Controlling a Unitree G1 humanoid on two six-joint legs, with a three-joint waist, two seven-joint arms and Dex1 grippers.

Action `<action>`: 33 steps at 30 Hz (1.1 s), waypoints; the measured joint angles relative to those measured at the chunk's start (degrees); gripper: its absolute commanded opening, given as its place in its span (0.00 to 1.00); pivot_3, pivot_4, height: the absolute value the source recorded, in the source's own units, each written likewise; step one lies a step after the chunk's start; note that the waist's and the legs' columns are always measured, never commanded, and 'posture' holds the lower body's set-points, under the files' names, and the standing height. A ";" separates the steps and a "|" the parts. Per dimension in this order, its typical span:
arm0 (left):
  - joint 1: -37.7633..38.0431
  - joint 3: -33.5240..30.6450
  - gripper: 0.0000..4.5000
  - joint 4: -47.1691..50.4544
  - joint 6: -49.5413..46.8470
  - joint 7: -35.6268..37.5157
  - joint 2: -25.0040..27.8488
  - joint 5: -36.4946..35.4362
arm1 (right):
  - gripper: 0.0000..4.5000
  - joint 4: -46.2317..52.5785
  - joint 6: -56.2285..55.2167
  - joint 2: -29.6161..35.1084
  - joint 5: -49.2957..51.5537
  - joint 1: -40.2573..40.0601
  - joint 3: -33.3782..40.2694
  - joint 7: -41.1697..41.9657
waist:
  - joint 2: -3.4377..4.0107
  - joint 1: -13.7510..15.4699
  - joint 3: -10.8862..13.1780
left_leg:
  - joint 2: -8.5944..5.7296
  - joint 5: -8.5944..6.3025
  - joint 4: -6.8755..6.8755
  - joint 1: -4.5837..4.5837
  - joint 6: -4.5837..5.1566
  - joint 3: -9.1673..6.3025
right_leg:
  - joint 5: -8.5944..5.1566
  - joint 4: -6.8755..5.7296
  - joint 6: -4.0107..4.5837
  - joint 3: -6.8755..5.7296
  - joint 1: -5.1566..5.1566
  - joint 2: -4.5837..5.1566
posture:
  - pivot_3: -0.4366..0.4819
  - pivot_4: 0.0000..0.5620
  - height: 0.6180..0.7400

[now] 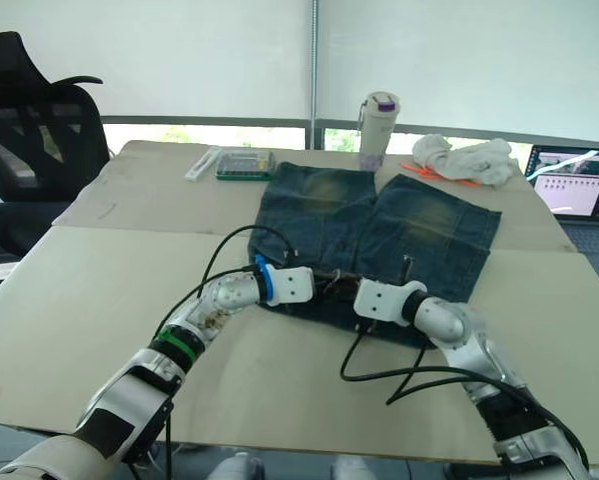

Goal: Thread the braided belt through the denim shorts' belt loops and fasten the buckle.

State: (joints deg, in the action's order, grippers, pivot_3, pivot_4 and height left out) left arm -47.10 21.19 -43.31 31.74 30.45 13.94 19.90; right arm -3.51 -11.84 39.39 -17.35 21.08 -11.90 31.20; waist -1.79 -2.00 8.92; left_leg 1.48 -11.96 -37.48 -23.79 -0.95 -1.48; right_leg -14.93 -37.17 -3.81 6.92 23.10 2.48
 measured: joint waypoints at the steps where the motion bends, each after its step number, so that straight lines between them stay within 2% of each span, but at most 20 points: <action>1: 0.30 -0.11 0.73 0.11 0.49 -0.28 0.29 -0.05 | 0.00 0.03 -0.40 0.68 0.06 -0.31 0.37 0.00 | 0.00 0.03 0.00 | 0.00 0.00 0.00 0.00 0.00 0.00 | 0.00 0.00 0.00 0.00 0.00 0.00 | 0.48 0.27 0.98; 4: 3.03 -1.33 0.95 2.02 1.32 -0.29 1.73 -1.81 | 0.00 0.60 -2.06 3.00 0.69 -2.48 2.41 0.12 | 0.00 0.22 0.00 | 0.00 0.00 0.00 0.01 0.00 0.00 | 0.00 0.00 0.00 0.00 -0.01 0.01 | 0.48 0.27 0.98; 5: 4.30 -1.81 0.99 2.50 1.82 -0.24 2.36 -2.30 | 0.00 0.63 -2.70 3.82 0.71 -3.41 3.27 0.13 | 0.00 0.33 0.00 | 0.00 0.00 0.00 0.01 0.00 0.00 | 0.00 0.00 0.00 0.00 -0.01 0.02 | 0.48 0.27 0.98; 10: 8.91 -2.04 0.99 4.41 3.01 0.86 4.08 -3.58 | 0.00 0.56 -4.19 7.20 0.77 -6.20 7.24 -0.10 | 0.00 0.74 0.00 | 0.00 0.00 -0.07 0.02 0.00 0.02 | 0.00 -0.03 0.01 0.00 -0.03 0.02 | 0.48 0.27 0.98; 22: 11.23 -2.43 0.99 6.70 1.67 1.50 4.65 -5.35 | 0.00 -5.23 -11.98 17.60 4.13 -16.49 20.35 -0.48 | 0.02 1.20 -0.01 | -0.01 -0.03 -0.14 0.06 0.05 0.06 | 0.00 0.03 -0.01 0.02 -0.14 0.05 | 0.48 0.27 0.98; 28: 11.36 -2.46 0.99 6.37 0.67 1.56 4.64 -5.75 | 0.00 -5.82 -14.06 18.67 6.69 -20.53 23.82 0.13 | 0.03 0.99 -0.01 | -0.01 -0.10 -0.13 0.61 0.13 0.05 | -0.05 0.18 -0.06 0.02 -0.76 0.04 | 0.48 0.27 0.98; 33: 11.42 -2.65 0.99 6.31 0.33 1.81 4.62 -6.60 | 0.00 -1.31 -13.95 17.41 8.06 -24.09 23.92 1.35 | 0.03 0.92 -0.02 | -0.01 -0.10 -0.14 0.62 0.13 0.05 | -0.05 0.17 -0.08 0.01 -0.78 0.04 | 0.48 0.27 0.98</action>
State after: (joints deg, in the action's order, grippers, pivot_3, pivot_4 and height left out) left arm -35.68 18.54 -37.00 32.07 32.26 18.56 13.30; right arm -4.82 -25.79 56.80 -9.30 -3.01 12.03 32.55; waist -1.77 -1.08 8.90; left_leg 1.47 -12.07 -37.62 -23.16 -0.81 -1.43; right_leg -14.99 -36.99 -3.89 6.93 22.31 2.52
